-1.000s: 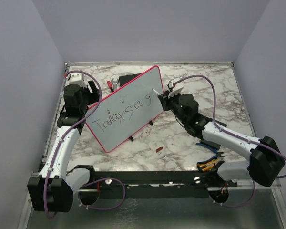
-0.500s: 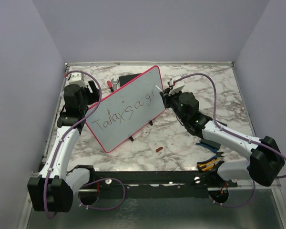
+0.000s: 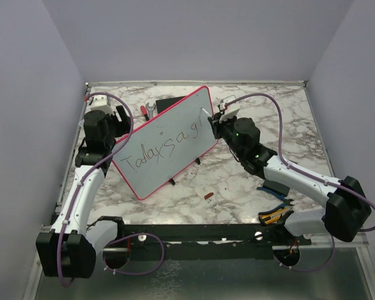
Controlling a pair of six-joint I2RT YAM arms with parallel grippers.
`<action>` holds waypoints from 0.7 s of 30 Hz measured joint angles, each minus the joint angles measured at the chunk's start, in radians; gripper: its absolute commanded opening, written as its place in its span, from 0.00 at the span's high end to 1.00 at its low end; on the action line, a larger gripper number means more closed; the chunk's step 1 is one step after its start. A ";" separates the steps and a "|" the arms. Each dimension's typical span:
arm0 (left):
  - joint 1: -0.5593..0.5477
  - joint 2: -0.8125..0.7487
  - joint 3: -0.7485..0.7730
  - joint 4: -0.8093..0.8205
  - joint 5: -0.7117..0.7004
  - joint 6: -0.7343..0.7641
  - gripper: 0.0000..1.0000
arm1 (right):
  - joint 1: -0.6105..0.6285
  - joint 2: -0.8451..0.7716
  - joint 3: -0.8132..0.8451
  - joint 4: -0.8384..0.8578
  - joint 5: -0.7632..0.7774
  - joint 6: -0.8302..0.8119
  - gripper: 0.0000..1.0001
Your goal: Write a sentence on the whiteboard
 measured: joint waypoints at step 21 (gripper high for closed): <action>-0.002 0.000 0.000 0.000 0.005 0.000 0.26 | 0.000 0.017 -0.034 -0.016 -0.024 0.018 0.99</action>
